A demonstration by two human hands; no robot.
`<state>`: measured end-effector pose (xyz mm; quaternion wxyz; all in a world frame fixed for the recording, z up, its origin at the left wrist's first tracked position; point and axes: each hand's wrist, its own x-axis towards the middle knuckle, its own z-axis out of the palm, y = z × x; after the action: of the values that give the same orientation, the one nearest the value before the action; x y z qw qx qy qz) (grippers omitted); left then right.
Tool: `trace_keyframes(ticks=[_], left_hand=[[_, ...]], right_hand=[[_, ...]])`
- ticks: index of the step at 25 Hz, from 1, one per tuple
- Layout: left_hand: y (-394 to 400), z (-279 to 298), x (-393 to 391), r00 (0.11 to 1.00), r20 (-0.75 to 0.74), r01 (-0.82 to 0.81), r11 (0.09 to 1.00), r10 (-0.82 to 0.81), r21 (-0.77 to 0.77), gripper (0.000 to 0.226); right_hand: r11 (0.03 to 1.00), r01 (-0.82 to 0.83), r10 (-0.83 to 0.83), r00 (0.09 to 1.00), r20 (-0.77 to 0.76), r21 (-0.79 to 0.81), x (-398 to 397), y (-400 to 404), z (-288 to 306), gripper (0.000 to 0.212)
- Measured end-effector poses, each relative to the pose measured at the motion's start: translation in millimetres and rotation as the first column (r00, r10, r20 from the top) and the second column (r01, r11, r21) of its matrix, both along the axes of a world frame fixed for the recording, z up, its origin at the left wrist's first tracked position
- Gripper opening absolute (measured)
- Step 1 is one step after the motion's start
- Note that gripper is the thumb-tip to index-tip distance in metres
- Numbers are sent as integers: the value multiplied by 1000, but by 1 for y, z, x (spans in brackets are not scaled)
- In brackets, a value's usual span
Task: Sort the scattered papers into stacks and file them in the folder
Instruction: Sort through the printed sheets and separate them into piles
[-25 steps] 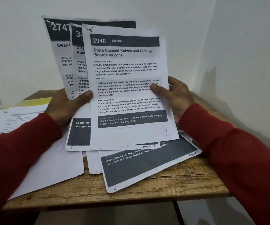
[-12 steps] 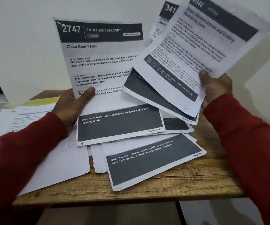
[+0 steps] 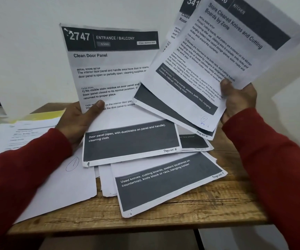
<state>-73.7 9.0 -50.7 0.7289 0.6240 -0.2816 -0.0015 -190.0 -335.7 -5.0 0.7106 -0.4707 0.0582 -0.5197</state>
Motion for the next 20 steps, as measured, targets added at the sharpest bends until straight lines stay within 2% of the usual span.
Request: trace_keyframes(ticks=[8,12,15,20], left_hand=[[-1,-1,-1,1000,14,-10,1000,10,12,60],[-1,-2,0,1000,-11,-5,1000,5,0,46],[-3,-1,-1,1000,-20,-6,1000,6,8,26],[-4,-1,-1,1000,-15,-23,1000,23,12,27]], right_hand=[[998,-63,63,998,20,-18,-1,2,1,36],[998,-68,69,997,32,-15,0,1,2,37],[997,-75,76,997,29,-24,0,2,2,38],[993,-119,119,993,23,-10,-3,8,2,36]])
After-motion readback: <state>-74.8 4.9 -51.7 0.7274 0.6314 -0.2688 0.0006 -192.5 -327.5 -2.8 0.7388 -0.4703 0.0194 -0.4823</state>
